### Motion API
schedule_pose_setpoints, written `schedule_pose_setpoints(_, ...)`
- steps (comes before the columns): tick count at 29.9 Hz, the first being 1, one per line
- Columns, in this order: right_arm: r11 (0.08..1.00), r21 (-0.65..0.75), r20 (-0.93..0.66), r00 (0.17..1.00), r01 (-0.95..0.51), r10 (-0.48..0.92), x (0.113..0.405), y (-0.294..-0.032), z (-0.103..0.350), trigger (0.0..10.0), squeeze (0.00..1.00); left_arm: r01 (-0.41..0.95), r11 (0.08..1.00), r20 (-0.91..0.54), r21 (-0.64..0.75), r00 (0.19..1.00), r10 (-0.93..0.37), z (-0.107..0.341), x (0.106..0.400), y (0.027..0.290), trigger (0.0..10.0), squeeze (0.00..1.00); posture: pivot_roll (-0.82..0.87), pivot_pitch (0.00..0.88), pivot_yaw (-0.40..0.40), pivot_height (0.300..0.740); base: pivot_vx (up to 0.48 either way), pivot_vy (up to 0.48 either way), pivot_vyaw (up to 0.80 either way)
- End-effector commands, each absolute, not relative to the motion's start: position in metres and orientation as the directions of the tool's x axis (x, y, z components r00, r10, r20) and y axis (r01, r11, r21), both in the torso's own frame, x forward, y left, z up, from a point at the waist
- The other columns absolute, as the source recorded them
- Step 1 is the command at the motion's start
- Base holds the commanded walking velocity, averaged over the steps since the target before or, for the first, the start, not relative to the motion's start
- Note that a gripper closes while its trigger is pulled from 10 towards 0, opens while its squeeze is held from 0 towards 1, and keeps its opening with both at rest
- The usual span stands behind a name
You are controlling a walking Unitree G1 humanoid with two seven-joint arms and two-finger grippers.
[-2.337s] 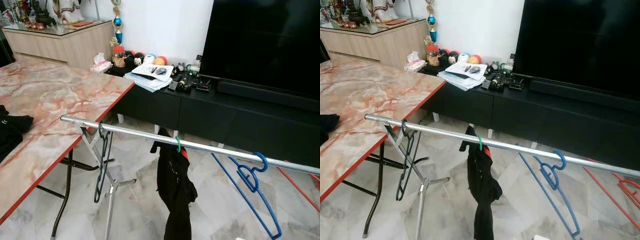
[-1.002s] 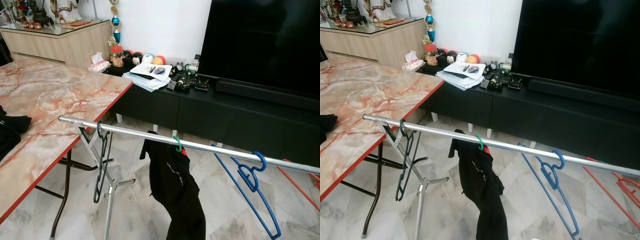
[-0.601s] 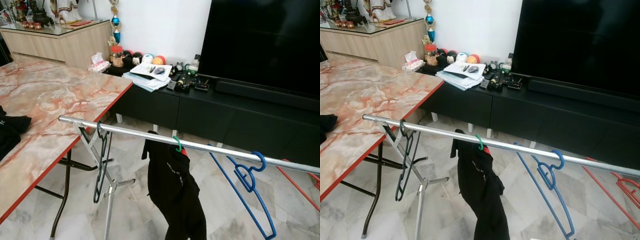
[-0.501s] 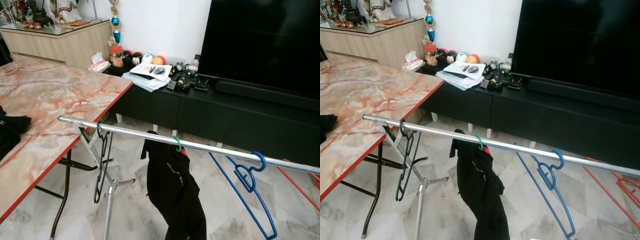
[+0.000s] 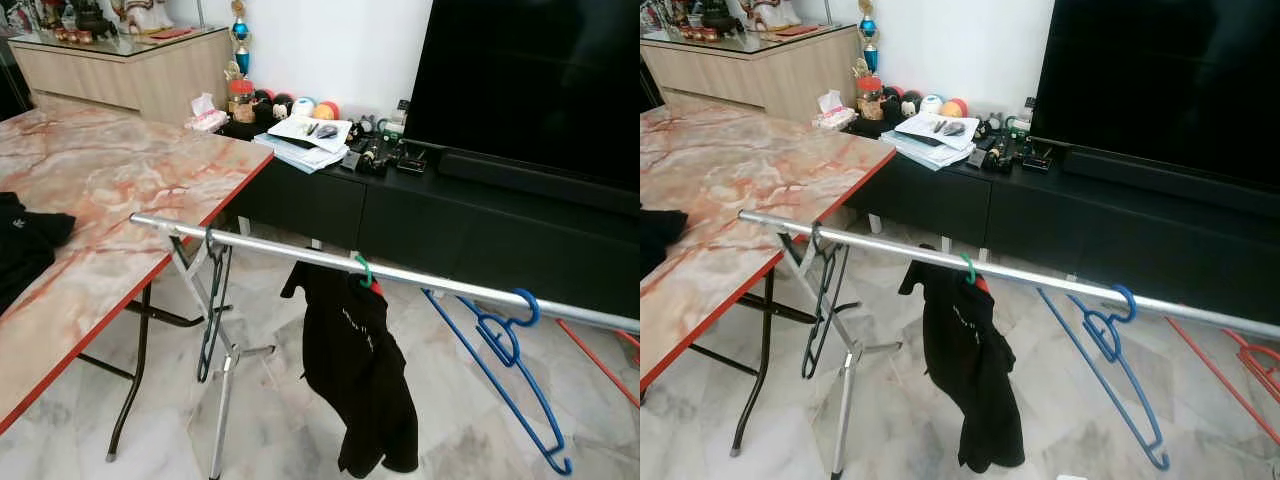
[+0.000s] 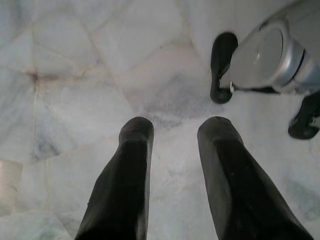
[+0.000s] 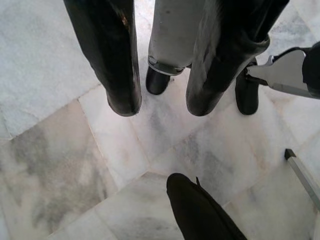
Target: Hang hanger
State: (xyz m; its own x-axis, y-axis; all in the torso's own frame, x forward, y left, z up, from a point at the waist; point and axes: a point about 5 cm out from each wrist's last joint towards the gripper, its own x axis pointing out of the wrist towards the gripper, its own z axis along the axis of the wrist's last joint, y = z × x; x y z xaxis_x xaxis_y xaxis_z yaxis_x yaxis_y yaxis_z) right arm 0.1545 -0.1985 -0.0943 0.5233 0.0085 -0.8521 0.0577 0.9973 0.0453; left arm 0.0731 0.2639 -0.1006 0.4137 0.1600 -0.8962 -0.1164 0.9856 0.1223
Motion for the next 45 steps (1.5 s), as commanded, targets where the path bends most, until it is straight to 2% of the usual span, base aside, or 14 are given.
schedule_pose_setpoints(1,0.998,0.042,-0.861,0.509,0.051,0.010,0.1505,-0.1995,-0.0958,10.0,0.00,-0.121,0.985,-0.904,0.123,0.397,0.162,-0.1013,0.0692,0.2647,10.0,0.00,0.17,0.000,-0.022,0.740,-0.259,0.000,0.00)
schedule_pose_setpoints(18,0.998,0.037,-0.861,0.509,0.044,0.009,0.1501,-0.2002,-0.0958,10.0,0.00,-0.116,0.986,-0.905,0.122,0.395,0.158,-0.1015,0.0689,0.2644,10.0,0.00,0.17,0.000,-0.024,0.740,-0.259,0.000,0.00)
schedule_pose_setpoints(30,0.997,0.040,-0.862,0.507,0.068,0.000,0.1488,-0.2015,-0.0962,10.0,0.00,-0.124,0.985,-0.904,0.122,0.395,0.162,-0.1018,0.0684,0.2635,10.0,0.00,0.18,0.000,-0.027,0.740,0.000,0.000,0.00)
schedule_pose_setpoints(39,0.999,0.031,-0.867,0.498,0.041,0.007,0.1491,-0.2018,-0.0961,10.0,0.00,-0.144,0.983,-0.903,0.117,0.396,0.166,-0.1019,0.0683,0.2633,10.0,0.00,0.19,0.000,-0.039,0.740,0.000,0.000,-0.71)
schedule_pose_setpoints(45,0.999,0.030,-0.868,0.497,0.041,0.005,0.1494,-0.2020,-0.0960,10.0,0.00,-0.097,0.986,-0.907,0.139,0.387,0.166,-0.1020,0.0688,0.2635,10.0,0.00,0.19,0.000,-0.039,0.740,0.000,-0.131,-0.74)
